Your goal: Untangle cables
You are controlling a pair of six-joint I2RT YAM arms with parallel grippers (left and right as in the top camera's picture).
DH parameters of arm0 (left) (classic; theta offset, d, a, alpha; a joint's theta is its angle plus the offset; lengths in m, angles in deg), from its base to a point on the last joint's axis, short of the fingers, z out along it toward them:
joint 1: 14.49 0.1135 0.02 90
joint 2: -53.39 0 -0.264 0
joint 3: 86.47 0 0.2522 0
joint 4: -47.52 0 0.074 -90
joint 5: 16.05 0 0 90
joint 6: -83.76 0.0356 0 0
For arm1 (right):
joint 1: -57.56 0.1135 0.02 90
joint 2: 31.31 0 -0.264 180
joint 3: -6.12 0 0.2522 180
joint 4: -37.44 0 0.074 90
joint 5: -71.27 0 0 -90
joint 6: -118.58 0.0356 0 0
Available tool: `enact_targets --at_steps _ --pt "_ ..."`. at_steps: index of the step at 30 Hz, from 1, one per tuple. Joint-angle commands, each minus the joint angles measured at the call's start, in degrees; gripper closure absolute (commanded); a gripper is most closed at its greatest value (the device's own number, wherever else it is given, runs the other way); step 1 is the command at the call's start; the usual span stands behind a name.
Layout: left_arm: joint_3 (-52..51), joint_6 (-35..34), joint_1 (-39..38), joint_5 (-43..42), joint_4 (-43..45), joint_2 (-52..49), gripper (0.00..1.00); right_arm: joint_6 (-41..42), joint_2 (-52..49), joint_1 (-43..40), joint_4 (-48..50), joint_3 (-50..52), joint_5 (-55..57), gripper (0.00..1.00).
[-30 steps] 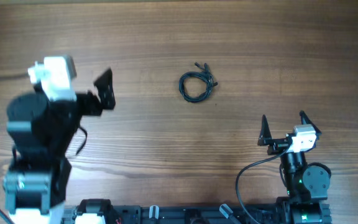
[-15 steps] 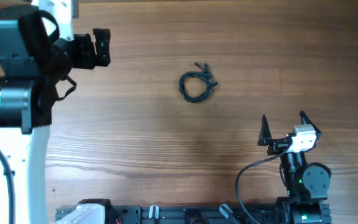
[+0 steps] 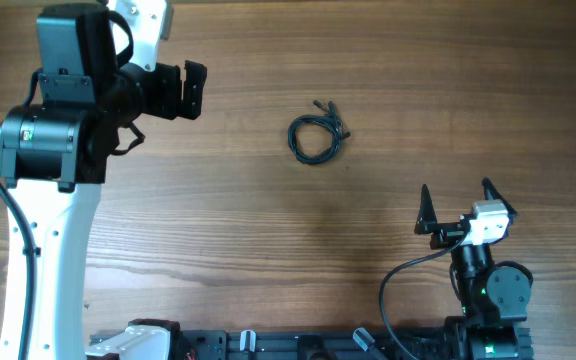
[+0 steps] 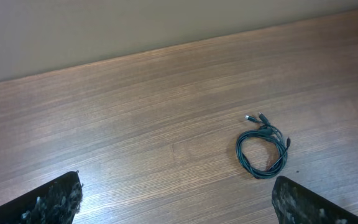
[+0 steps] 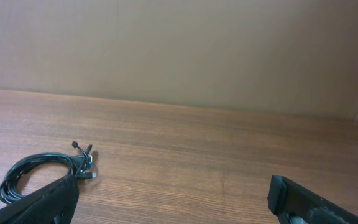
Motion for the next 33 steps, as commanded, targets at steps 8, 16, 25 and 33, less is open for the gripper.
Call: enact_targets --at_steps 8,16,25,33 --pt "1.11 1.07 -0.33 -1.11 -0.74 0.0 0.0 1.05 -0.46 -0.33 0.09 0.13 -0.94 0.0" --pt "1.11 1.07 -0.33 -1.09 -1.55 0.0 0.0 9.01 -0.46 -0.33 -0.07 -1.14 -0.87 0.0" --pt "1.11 -0.44 -0.33 -1.09 -1.68 0.0 0.0 9.84 -0.46 -0.35 -5.62 -7.87 -5.05 0.0" --pt "1.11 -0.44 -0.33 -1.11 -1.92 -0.02 0.0 8.28 -0.46 -0.33 -18.69 -20.5 -4.33 0.0"
